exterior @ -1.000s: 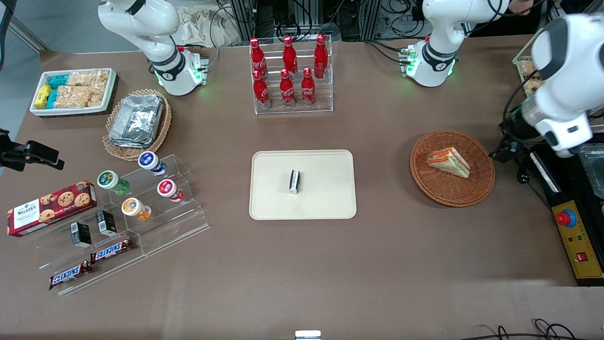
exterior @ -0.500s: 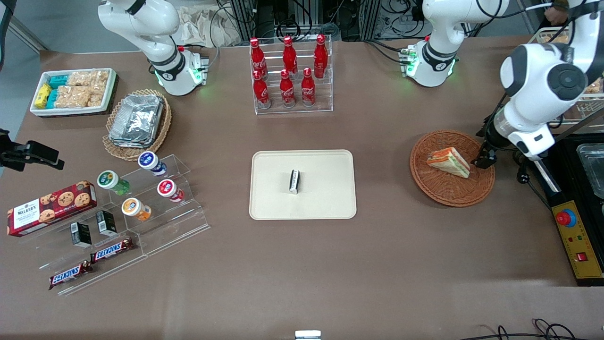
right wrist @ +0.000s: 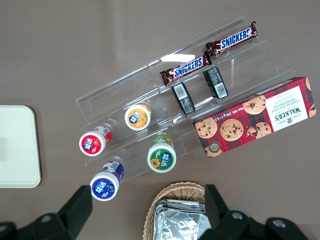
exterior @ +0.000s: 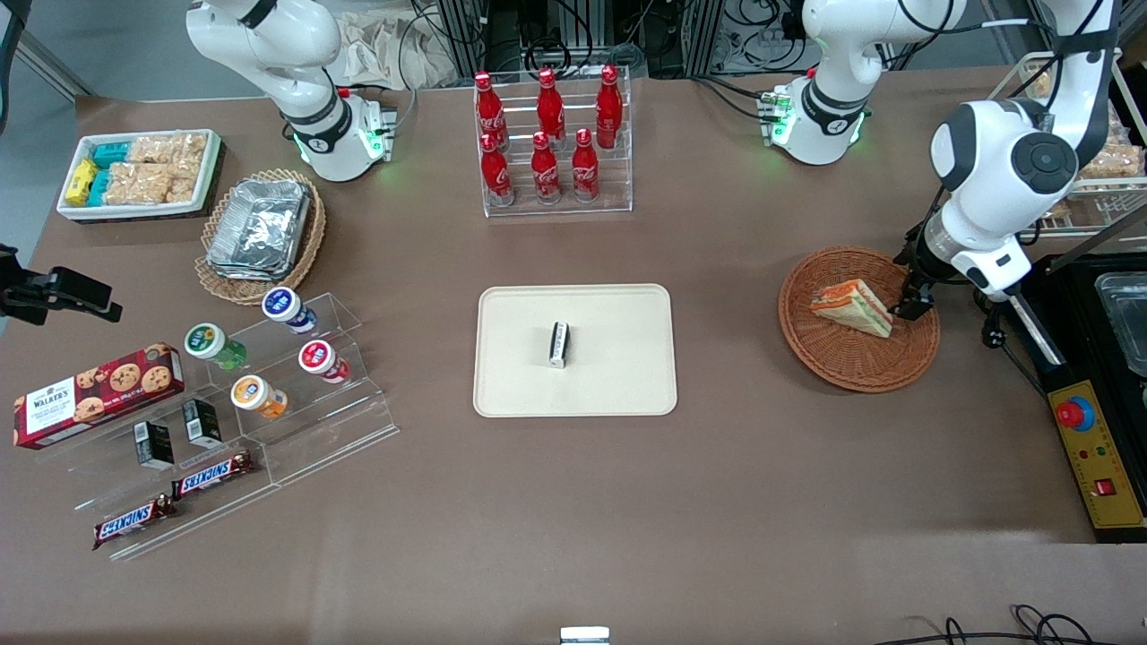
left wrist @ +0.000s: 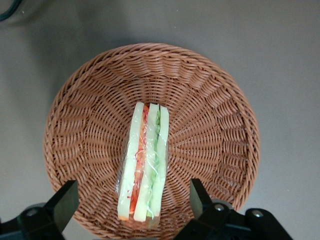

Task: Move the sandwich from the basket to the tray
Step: 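Lower the open left gripper over the wrapped sandwich in the basket, then close the left gripper on the wrapped sandwich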

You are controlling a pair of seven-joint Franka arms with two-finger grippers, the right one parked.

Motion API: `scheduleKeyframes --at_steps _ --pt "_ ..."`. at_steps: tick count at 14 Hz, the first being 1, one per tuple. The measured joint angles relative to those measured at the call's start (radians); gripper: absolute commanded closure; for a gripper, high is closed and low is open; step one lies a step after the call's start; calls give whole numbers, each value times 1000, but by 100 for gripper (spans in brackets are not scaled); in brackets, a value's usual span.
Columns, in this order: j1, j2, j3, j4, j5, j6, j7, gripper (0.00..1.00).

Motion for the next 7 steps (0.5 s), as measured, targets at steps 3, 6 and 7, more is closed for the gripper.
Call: scheduleKeyframes --at_steps 3,6,7 --pt "-3 27 -3 -14 -1 45 -7 1" --pt "-13 44 -10 -27 -1 56 -17 1" --pt "-22 46 -11 -32 -1 61 -21 0"
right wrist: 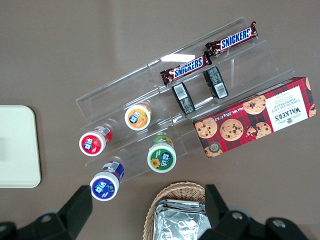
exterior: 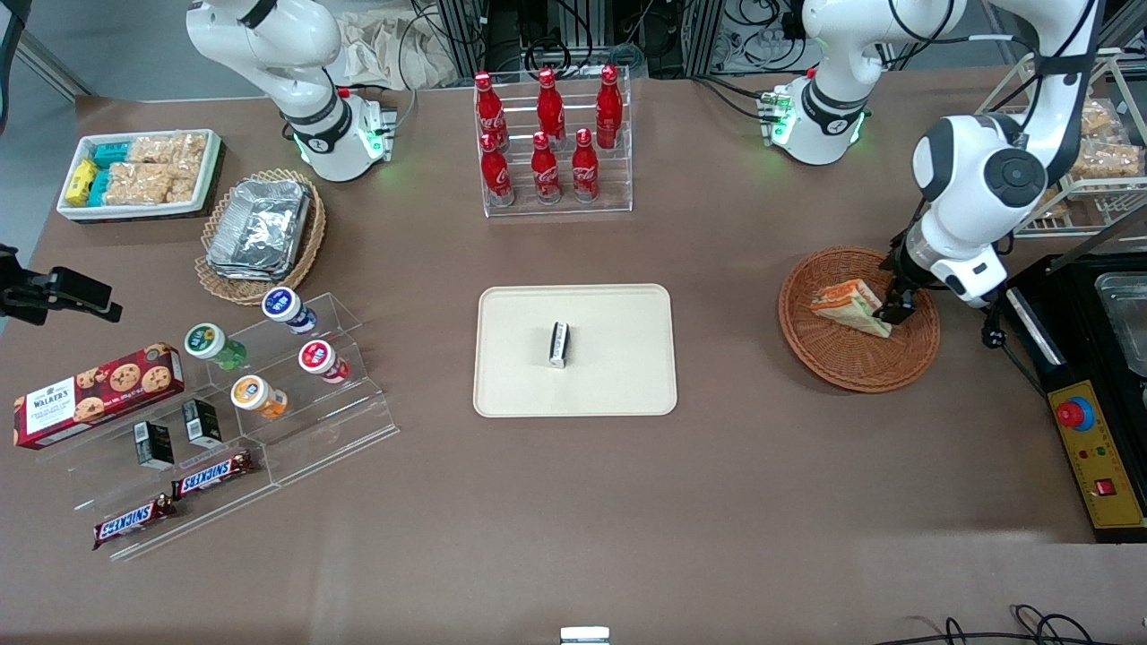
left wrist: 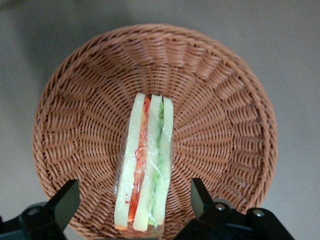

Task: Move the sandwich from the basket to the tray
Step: 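Close the left gripper on the wrapped sandwich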

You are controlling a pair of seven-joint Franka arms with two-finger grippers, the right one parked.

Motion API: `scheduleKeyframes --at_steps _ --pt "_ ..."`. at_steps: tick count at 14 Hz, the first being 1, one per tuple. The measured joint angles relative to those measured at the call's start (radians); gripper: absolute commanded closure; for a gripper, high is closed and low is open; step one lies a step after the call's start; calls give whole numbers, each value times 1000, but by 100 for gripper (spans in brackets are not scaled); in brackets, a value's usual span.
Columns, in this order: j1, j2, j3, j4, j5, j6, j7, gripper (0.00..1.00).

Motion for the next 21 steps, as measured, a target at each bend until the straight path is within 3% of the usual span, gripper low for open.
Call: scheduleKeyframes --at_steps 5,14,16,17,19,21 --pt "-69 30 -4 -23 -1 40 -48 0" --pt "-74 88 -3 -76 0 146 -46 2" --pt "-73 110 -2 -76 6 165 -43 20" --pt "-72 116 0 -76 18 169 -42 40" --pt "-67 123 5 -75 33 177 -42 100" --pt "-55 124 6 -72 41 181 -40 100"
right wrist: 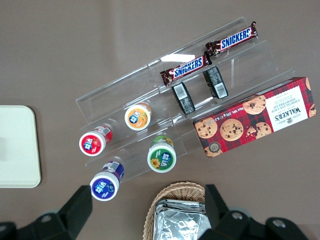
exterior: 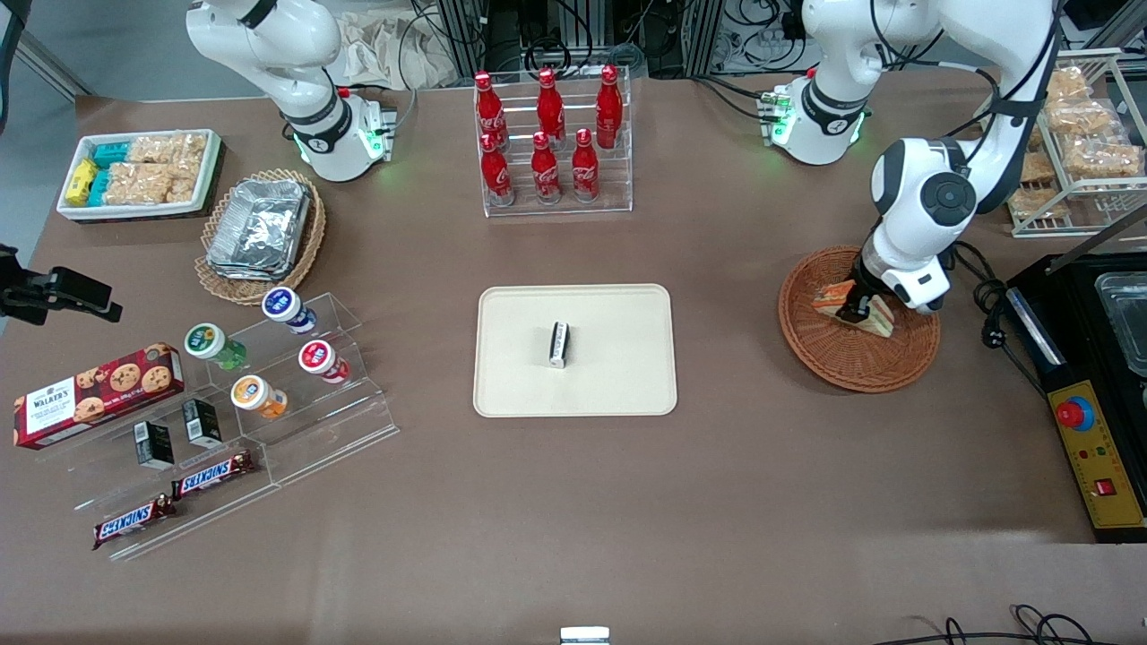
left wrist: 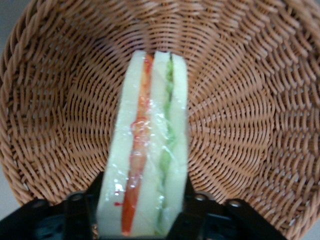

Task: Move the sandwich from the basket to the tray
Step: 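Close the left gripper on the wrapped sandwich, then lift the sandwich and carry it toward the white tray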

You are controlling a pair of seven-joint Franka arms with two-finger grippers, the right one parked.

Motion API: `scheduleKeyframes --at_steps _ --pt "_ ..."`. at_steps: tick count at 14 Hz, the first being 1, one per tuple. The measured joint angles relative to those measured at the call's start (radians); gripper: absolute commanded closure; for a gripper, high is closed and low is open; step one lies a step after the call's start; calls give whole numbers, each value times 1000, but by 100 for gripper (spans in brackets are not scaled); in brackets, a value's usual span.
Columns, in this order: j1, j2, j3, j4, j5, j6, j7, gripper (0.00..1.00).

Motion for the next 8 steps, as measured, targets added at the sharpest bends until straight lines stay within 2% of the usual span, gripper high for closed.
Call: scheduleKeyframes --at_steps 4,6,8 --pt "-2 -2 -5 17 47 -15 0 100" --pt "-3 -16 -21 77 119 -156 -14 100" --pt "-4 -52 -52 180 138 -347 8 100"
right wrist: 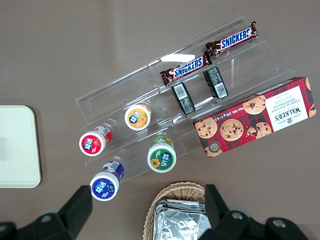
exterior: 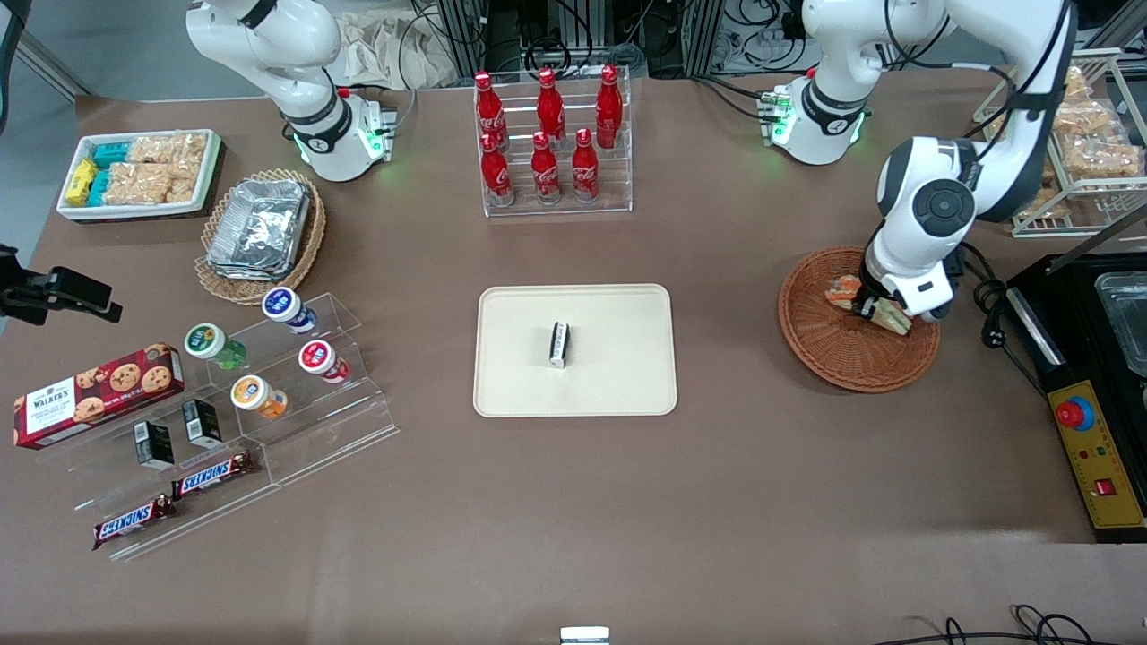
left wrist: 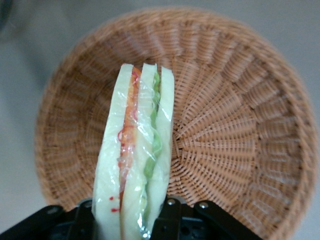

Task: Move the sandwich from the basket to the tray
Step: 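Lift the sandwich and carry it toward the white tray, then lower the sandwich onto the white tray beside the black box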

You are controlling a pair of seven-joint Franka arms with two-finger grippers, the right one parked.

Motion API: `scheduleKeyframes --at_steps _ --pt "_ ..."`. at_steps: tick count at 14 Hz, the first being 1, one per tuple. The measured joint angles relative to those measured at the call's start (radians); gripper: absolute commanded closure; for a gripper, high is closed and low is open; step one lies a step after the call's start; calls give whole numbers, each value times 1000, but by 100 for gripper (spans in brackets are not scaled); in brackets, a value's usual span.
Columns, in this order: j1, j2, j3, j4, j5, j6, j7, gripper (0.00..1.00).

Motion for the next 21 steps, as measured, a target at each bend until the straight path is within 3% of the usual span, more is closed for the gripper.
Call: scheduleKeyframes --at_steps 3,6,9,13,15,21 --pt "-1 -45 -61 180 -21 -235 79 100" --pt "-5 -43 -120 420 -108 -470 233 100" --pt "-24 -37 -149 611 -165 -580 407 100" --pt "-82 34 -250 724 -210 -547 490 100" --pt "-122 158 -342 731 -206 -415 492 100" --pt "-229 497 -363 734 -92 -157 494 100"
